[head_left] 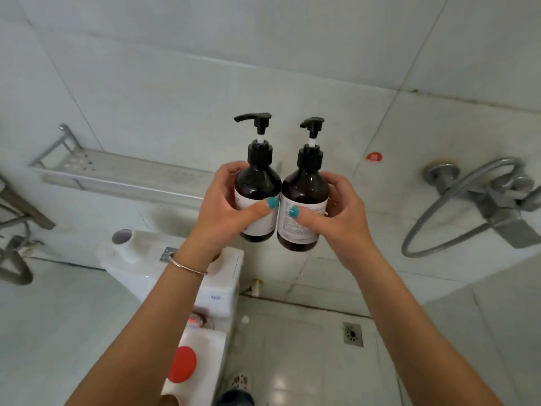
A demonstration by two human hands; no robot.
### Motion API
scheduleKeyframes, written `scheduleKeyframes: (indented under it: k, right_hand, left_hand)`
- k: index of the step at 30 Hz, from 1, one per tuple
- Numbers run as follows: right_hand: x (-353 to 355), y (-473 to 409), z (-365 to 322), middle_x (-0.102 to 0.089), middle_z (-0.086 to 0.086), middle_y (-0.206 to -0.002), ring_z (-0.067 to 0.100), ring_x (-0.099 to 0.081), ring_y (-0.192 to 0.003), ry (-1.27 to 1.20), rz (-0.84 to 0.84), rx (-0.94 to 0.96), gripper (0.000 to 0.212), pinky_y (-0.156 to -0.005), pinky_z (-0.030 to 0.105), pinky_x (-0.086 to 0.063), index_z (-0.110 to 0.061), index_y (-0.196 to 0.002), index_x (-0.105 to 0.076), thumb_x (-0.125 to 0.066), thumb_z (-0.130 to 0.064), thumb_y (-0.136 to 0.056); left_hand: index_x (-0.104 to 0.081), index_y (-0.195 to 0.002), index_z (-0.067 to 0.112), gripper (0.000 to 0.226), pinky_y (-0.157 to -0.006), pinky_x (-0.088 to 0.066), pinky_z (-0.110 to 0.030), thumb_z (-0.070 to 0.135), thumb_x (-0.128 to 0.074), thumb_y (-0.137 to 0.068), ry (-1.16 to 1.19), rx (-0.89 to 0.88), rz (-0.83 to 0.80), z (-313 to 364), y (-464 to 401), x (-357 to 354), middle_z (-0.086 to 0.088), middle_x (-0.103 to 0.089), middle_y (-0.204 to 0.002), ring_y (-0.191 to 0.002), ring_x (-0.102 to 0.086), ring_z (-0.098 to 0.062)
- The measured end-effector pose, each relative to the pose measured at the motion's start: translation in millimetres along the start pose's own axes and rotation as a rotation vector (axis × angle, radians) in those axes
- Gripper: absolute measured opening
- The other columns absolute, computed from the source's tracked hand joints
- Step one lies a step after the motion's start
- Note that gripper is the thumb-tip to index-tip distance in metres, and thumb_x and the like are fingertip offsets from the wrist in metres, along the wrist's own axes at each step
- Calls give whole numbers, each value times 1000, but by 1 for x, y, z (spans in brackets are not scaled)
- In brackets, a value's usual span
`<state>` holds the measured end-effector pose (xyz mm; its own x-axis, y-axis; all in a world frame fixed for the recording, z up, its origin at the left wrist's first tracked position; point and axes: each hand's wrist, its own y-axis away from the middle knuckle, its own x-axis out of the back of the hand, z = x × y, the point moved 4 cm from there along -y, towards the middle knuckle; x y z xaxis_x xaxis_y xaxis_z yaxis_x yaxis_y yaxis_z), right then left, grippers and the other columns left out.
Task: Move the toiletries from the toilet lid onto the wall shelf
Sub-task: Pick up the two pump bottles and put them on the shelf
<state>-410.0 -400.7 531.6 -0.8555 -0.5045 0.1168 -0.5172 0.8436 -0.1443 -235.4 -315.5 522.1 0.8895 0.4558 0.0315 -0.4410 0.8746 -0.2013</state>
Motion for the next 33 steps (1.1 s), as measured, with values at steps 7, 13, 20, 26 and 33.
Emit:
scheduleKeyframes:
  k: [7,13,20,26,33]
  right_hand:
    - [-52,-89,-13,-66,-7,-114,9,-64,-107,132,85,130,61,-87,19,-51,-31,-109,-55,-90,-20,-61]
    - [-70,-118,28,-61,-6,-118,8,-63,-103,200,195,104,65,-85,20,-54,-24,-118,-57,-89,-13,-63]
    - [-70,-122,57,-63,-10,-117,2,-59,-109,241,273,86,68,-95,21,-49,-24,-119,-59,-91,-18,-60]
    - [-68,-125,68,-62,-18,-112,-9,-56,-103,307,304,45,65,-86,6,-44,-34,-114,-57,-91,-25,-59]
    - [-73,-123,75,-58,-25,-102,-2,-55,-101,452,341,70,61,-90,21,-47,-37,-110,-57,-89,-36,-59]
  left_hand:
    - [-48,-124,15,61,-88,-52,-22,9,-81,-72,-34,-95,22,-8,-88,62,3,-62,-116,-107,-61,-8]
    - [-49,-119,30,68,-91,-52,-27,17,-86,-64,-175,-178,60,-45,-124,76,-4,-49,-128,-109,-60,-16]
    - [-52,-116,25,70,-96,-50,-24,15,-91,-59,-248,-110,117,-74,-130,65,-2,-40,-125,-107,-57,-14]
    - [-55,-119,13,72,-92,-43,-8,12,-91,-57,-331,-117,116,-81,-134,62,-1,-38,-122,-101,-50,0]
    - [-52,-124,16,77,-88,-46,-16,21,-92,-58,-366,-51,139,-90,-133,66,2,-39,-123,-104,-50,-5]
